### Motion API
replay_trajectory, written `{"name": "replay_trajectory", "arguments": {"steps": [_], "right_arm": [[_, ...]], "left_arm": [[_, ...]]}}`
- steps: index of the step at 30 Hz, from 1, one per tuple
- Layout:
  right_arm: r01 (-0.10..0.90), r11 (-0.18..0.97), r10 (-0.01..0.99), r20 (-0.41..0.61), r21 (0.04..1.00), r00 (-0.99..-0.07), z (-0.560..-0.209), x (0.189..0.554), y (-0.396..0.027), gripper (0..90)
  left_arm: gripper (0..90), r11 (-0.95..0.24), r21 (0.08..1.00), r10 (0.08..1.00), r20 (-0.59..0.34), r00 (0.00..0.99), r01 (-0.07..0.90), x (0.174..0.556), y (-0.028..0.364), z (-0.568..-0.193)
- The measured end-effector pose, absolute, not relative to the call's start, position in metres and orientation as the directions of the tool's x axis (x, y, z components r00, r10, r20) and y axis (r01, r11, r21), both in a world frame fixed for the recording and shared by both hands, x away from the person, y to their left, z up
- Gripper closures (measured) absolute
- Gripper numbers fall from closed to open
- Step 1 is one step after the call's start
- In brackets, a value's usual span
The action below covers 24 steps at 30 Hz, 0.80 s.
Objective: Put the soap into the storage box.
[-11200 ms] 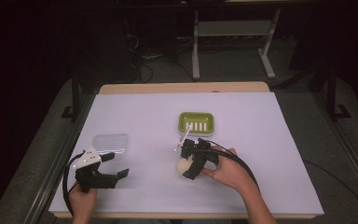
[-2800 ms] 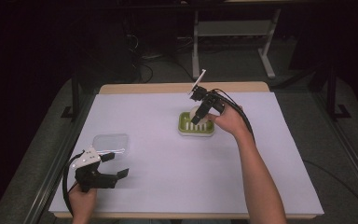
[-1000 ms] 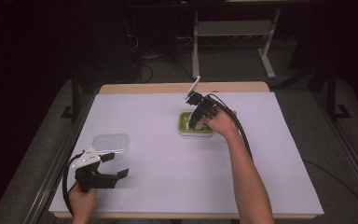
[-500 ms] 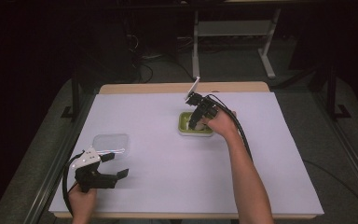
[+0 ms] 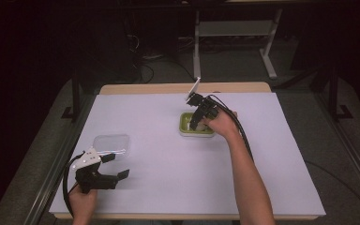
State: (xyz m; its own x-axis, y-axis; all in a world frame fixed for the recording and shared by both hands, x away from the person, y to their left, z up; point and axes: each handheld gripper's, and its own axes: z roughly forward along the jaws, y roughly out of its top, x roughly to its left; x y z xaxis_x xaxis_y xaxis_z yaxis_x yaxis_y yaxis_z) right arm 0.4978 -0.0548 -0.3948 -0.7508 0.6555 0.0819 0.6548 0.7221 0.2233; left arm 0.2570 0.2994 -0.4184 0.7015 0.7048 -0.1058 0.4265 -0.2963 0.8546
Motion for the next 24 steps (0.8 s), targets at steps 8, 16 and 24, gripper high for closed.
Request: {"name": "replay_trajectory", "arguments": {"steps": [8,16,24], "right_arm": [[0.650,0.703,0.659,0.078,0.290,-0.748,-0.382,0.497,-0.058,30.3],[0.651,0.701,0.661,0.076,0.293,-0.746,-0.375,0.493,-0.064,28.3],[0.642,0.692,0.652,0.097,0.330,-0.752,-0.363,0.483,-0.078,26.5]], "left_arm": [[12.9,-0.299,0.854,0.704,-0.103,0.703,0.425,0.257,0.299,-0.418],[12.9,-0.307,0.854,0.701,-0.096,0.707,0.421,0.257,0.299,-0.418],[12.9,-0.310,0.851,0.700,-0.097,0.707,0.424,0.258,0.299,-0.418]]}}
